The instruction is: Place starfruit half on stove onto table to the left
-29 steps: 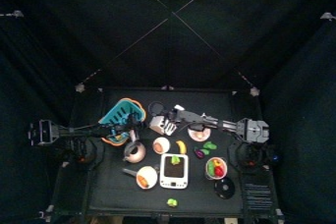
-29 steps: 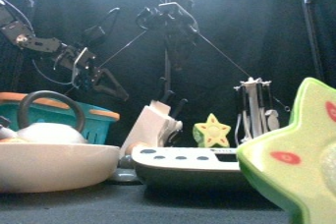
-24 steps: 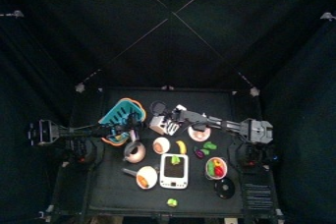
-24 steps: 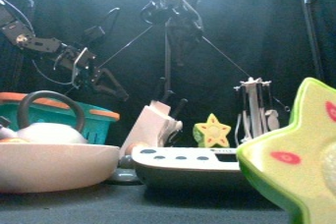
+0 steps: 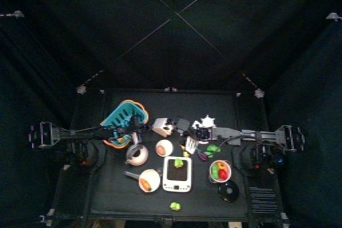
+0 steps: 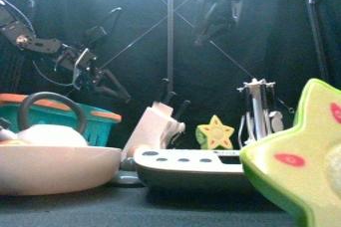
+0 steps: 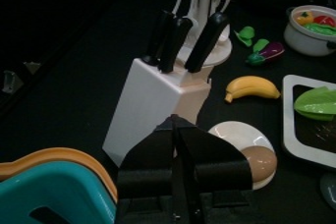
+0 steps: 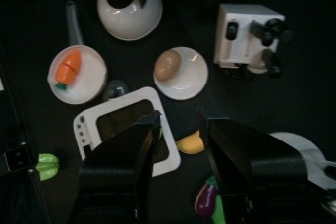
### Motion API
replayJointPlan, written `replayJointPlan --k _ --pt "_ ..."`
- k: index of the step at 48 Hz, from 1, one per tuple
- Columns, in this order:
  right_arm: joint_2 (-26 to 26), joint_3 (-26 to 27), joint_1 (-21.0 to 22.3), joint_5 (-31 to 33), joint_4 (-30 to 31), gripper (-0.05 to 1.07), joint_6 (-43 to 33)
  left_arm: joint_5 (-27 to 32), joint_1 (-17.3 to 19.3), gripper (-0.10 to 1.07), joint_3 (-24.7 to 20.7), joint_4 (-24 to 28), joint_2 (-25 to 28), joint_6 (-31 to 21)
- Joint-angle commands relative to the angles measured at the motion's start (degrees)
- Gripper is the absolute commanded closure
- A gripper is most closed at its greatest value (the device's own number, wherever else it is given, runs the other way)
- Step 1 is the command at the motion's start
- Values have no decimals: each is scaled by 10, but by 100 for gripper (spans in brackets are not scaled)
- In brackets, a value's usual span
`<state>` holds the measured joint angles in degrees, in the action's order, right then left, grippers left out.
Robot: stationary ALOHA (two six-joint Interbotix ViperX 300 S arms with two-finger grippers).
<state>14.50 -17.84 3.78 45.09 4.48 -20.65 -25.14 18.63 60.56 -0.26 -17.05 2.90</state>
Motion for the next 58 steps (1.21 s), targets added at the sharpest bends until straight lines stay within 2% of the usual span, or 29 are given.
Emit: replayJointPlan --k 1,6,13,18,23,31,38,42,50,58 --pt "41 -53 -18 -74 -1 28 -1 -1 -2 60 -6 16 -4 1" --pt "61 -120 -43 -153 2 28 -1 7 -19 60 -4 54 -4 0" --pt "78 -189 -61 -241 0 28 -3 25 -65 58 -11 106 -4 -3" --pt "88 -234 -67 -293 0 28 -2 47 -98 53 -26 102 -3 -5" --pt "94 -266 -69 -325 5 28 -2 70 -134 44 -41 69 1 -7" --pt "113 -305 -68 -332 11 28 -2 138 -198 23 -72 -22 13 -3" --pt "138 -342 -68 -336 11 28 -2 200 -244 5 -116 -10 51 10" --pt "150 -359 -69 -339 9 28 -3 217 -252 -2 -149 5 82 16" --pt "178 -389 -68 -342 0 28 -4 232 -251 -5 -229 50 156 19" --pt "195 -414 -69 -343 -18 28 -4 237 -250 -5 -294 34 219 18"
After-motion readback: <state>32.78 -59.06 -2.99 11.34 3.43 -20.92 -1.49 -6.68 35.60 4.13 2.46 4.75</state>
